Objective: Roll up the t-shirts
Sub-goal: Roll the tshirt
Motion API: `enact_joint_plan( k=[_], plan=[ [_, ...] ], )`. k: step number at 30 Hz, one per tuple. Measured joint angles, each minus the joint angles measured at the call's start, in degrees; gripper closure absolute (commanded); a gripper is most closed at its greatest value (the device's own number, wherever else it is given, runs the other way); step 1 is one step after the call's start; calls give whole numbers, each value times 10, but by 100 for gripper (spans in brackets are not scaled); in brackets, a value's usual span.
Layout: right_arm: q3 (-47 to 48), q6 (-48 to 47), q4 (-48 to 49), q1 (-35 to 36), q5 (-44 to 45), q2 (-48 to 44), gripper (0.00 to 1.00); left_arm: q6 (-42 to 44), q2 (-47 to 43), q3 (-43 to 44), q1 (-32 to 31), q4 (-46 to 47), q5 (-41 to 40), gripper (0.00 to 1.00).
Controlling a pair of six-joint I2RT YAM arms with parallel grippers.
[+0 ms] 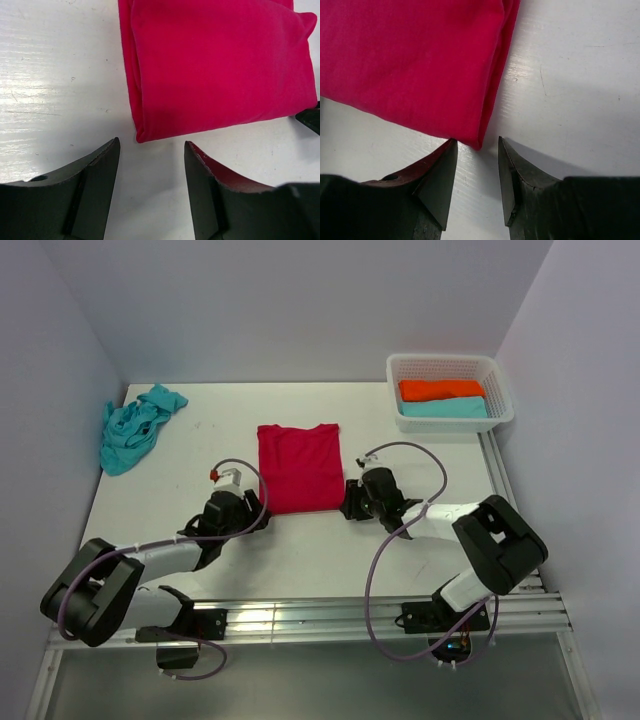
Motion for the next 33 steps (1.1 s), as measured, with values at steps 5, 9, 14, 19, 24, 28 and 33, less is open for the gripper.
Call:
enact_joint_plan(
  k=[5,9,14,19,24,28,33],
  plan=[
    [10,-5,2,0,0,12,63,6,16,0,-2,14,0,48],
    [16,-9,4,0,0,19,63,16,37,8,-3,32,0,50],
    [17,-9,8,5,6,23,67,23,43,7,-10,49,-11,52],
    [13,-9,28,10,14,30,78,33,57,6,-23,70,-31,55],
    [13,-9,47,15,24,41,86,39,81,6,-43,99,-49,72],
    [13,-10,53,16,29,43,100,37,100,3,-46,127,-52,96],
    [12,-8,49,17,31,42,100,32,97,-1,-48,133,-52,100]
  ],
)
